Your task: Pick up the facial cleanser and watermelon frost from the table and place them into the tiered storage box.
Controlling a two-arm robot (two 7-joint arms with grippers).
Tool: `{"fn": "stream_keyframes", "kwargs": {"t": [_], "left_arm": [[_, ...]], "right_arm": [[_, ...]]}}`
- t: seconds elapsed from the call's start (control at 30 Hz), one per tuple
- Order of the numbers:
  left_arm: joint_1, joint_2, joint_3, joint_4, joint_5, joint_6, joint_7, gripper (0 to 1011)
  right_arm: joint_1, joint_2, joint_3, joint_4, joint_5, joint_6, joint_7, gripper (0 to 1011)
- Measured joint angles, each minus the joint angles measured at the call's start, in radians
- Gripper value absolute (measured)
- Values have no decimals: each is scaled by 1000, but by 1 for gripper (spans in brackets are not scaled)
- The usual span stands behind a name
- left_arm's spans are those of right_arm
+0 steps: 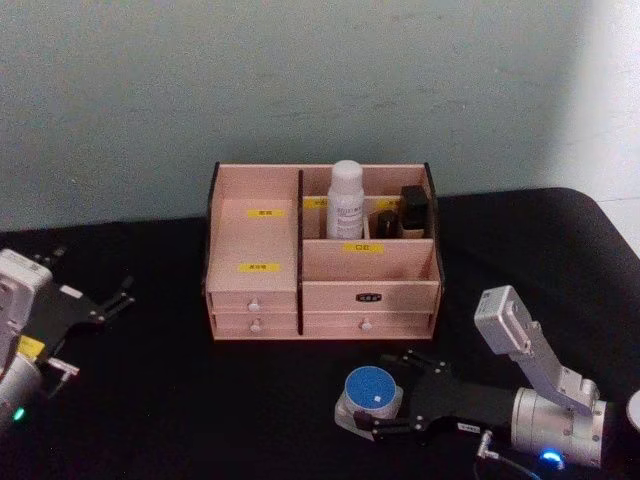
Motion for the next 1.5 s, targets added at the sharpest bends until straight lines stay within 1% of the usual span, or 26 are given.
{"fn": "stream_keyframes", "kwargs": {"t": [0.33,0.93,1.5], "left_arm": [[0,0,0,0,0,0,0,1001],[0,0,0,0,0,0,0,1001],[0,0,0,0,0,0,0,1001]], "right_arm": [[9,-4,-9,10,8,13,6,1000],[20,-8,-19,23,21,20,14,1000],[24,-11,-21,28,26,26,9,1000]]}}
